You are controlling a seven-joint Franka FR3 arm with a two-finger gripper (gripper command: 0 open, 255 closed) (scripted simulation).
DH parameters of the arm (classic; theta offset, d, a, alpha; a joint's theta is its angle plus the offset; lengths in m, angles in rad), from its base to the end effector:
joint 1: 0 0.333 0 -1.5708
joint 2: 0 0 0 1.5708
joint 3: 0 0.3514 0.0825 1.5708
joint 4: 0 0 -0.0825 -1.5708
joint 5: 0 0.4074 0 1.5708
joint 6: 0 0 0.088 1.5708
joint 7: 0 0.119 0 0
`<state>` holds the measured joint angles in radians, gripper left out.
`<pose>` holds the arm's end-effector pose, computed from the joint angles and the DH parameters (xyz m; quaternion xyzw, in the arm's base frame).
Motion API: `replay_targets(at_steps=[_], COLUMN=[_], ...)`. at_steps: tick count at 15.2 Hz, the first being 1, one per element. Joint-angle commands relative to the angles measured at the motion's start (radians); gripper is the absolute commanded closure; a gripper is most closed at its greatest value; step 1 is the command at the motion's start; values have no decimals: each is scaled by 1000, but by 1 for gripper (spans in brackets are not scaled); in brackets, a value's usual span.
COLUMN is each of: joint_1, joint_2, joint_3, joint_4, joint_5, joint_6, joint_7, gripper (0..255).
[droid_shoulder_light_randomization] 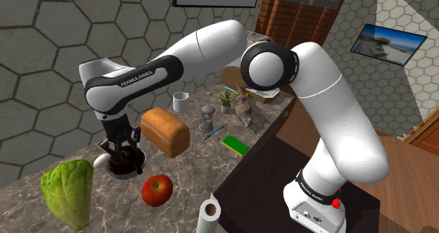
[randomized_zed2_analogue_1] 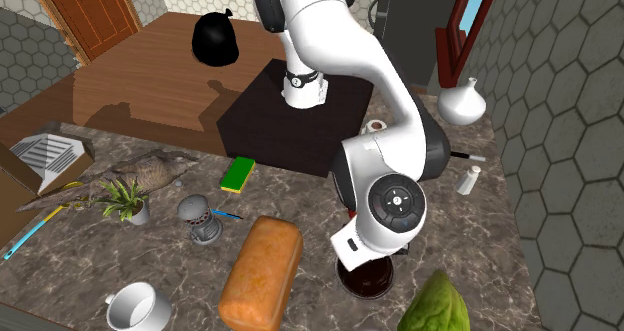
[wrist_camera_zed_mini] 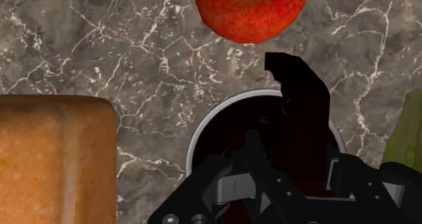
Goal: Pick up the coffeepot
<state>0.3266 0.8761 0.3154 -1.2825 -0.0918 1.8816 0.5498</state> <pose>0.6473 0.4043 0.2195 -0.9891 -0.0258 0.1448 0.0036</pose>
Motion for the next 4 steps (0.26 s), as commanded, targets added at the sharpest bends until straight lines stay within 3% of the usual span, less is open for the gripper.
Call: replay_targets(at_steps=[1,4], joint_1=[-1,-2], joint_2=[-14,-23], joint_3=[3,4], joint_4=[2,4], joint_5=[3,4], joint_6=[-15,-25], joint_7=[1,2], gripper=[255,255])
